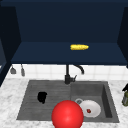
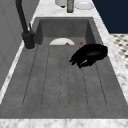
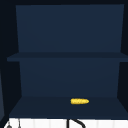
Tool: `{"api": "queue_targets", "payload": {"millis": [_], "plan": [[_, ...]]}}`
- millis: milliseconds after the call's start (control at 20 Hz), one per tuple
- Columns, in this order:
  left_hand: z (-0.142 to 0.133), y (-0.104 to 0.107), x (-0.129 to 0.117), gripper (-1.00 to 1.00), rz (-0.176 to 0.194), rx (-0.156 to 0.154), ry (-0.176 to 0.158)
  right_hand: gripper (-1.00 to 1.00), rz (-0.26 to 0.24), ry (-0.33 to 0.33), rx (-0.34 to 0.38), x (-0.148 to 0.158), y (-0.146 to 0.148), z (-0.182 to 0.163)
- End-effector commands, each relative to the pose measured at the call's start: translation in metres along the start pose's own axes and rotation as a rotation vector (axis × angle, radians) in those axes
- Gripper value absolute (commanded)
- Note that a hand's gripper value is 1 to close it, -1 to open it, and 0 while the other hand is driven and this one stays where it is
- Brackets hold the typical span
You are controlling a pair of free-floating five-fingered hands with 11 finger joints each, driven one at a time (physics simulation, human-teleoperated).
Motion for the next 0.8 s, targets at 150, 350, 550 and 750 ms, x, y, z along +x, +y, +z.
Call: {"api": "queue_targets", "payload": {"millis": [150,350,550,750], "plan": [[0.000,0.000,0.000,0.00,0.000,0.000,0.000,-1.00,-0.016,0.062,0.095,0.018,-0.023,-0.016],[0.000,0.000,0.000,0.00,0.000,0.000,0.000,-1.00,-0.014,0.051,0.111,0.019,-0.030,-0.021],[0.000,0.000,0.000,0.00,0.000,0.000,0.000,-1.00,-0.013,0.030,0.095,0.020,-0.030,-0.021],[0.000,0.000,0.000,0.00,0.000,0.000,0.000,-1.00,-0.007,0.017,0.074,0.010,-0.029,-0.019]]}}
